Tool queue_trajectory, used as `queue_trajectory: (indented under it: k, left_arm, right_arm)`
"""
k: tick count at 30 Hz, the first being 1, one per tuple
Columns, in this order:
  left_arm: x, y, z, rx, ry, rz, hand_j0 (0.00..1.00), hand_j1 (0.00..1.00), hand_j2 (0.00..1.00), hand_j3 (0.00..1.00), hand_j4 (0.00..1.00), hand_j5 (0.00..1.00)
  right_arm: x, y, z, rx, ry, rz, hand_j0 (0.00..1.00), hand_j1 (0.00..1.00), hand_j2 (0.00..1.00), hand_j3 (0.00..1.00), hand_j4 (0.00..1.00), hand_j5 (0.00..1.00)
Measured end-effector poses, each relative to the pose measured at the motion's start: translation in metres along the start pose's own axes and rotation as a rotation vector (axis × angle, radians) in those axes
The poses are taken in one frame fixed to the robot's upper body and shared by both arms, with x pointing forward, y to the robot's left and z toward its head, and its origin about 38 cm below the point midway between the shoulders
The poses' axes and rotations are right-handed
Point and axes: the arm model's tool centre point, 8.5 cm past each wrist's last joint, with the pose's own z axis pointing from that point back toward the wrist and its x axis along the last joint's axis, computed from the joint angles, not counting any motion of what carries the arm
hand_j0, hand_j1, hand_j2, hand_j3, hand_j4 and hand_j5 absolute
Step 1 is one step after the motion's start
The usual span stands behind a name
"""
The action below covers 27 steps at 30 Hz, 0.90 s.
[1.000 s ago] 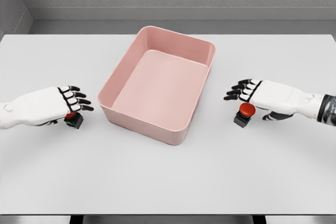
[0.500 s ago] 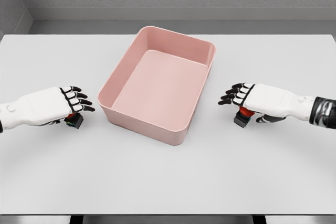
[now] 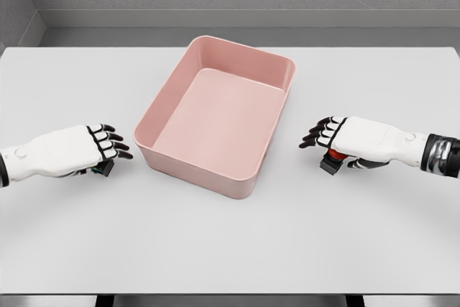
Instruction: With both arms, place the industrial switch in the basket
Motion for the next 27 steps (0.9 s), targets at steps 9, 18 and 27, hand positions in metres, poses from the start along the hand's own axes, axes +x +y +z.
queue_trajectory:
  k: [9,18,27]
  left_arm:
    - [0.0019,-0.0016,-0.0016,-0.001,-0.005,0.004,0.69,0.69,0.69,0.69,0.69,0.69]
    - [-0.0028,-0.0058,0.0017,-0.011,0.01,0.016,0.51,0.51,0.51,0.51,0.51,0.51]
    - [-0.0041,-0.005,0.0036,-0.004,0.012,0.032,0.34,0.34,0.34,0.34,0.34,0.34]
  right_arm:
    - [0.0031,0.005,-0.002,0.023,-0.009,0.002,0.86,0.86,0.86,0.86,0.86,0.86]
    - [0.0002,0.0023,0.0021,0.025,0.001,0.01,0.82,0.82,0.82,0.82,0.82,0.82]
    - [-0.001,0.0003,0.0029,0.025,0.004,0.015,0.78,0.78,0.78,0.78,0.78,0.78]
